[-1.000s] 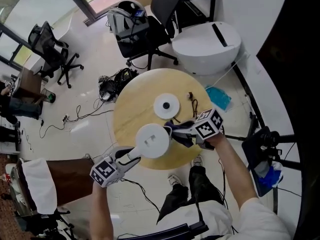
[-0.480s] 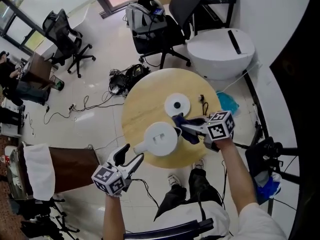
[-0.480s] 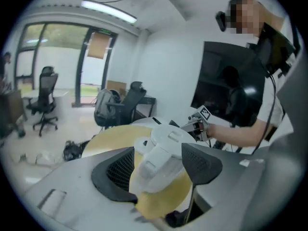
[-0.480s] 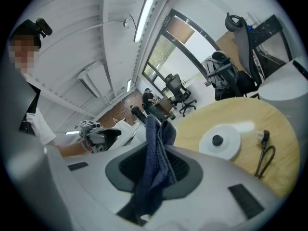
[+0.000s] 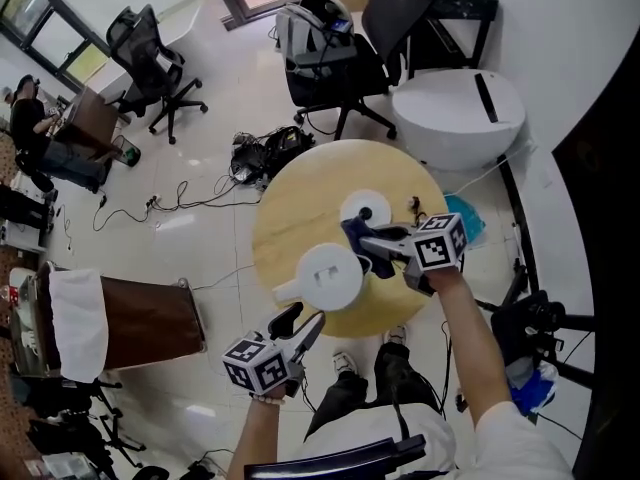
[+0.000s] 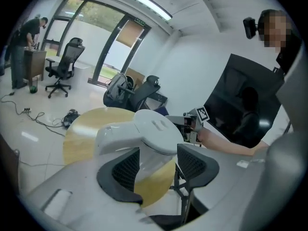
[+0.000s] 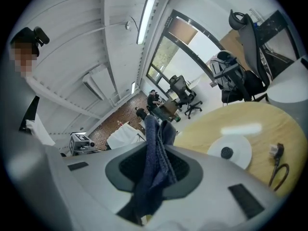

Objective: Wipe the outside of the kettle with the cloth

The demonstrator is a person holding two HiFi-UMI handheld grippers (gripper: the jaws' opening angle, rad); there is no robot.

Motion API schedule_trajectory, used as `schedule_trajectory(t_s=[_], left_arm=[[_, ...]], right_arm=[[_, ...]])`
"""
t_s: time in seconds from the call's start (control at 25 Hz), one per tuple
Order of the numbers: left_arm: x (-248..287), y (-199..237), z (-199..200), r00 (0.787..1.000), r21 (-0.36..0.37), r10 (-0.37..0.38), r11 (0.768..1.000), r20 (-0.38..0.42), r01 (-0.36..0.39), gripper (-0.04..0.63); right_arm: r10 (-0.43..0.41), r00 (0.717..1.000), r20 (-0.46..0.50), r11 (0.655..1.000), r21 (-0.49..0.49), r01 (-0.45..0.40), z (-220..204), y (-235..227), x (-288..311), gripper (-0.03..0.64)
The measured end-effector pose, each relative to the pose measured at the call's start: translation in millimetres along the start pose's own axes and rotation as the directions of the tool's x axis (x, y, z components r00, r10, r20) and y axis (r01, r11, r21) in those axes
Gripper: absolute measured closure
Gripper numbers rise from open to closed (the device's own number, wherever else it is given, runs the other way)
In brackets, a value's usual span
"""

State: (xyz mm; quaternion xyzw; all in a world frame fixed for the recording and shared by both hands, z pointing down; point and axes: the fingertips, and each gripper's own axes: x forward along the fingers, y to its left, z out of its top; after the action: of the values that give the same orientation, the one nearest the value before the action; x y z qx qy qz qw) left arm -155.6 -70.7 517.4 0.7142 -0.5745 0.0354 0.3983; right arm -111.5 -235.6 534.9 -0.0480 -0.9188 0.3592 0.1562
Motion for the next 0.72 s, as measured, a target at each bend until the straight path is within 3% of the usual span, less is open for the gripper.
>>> schedule_trajectory(t_s=[0.2,0.4,0.64,0.72], left_arm=[[3.5,4.2,9.8,1.000,-0.030,0.018,0.999,0.017,-0.017,0.342],[3.3,13.9,14.6,0.996,-0.035,0.084,0.996,-0.002,-0.084,0.367],[0.3,15.3,16.8,0.996,-0.007,0.084,0.996,-0.024,-0.085,0.382],[-1.3,15.4,18.4,0.996,0.002,0.080,0.997,-0.031,-0.080,0.383]], right_arm=[[0.026,0.999,-0.042,0.999,-0.017,-0.027,-12.6,8.1,-2.1,0.532],[0.052,0.996,-0.071,0.999,-0.008,-0.053,-32.1,18.5,-6.4,0.532],[-0.018,0.993,-0.120,0.995,0.097,0.030,-86.3,-9.4,1.2,0.532],[-0.073,0.984,-0.165,0.987,0.130,0.095,-109.0,-27.8,7.9,0.532]])
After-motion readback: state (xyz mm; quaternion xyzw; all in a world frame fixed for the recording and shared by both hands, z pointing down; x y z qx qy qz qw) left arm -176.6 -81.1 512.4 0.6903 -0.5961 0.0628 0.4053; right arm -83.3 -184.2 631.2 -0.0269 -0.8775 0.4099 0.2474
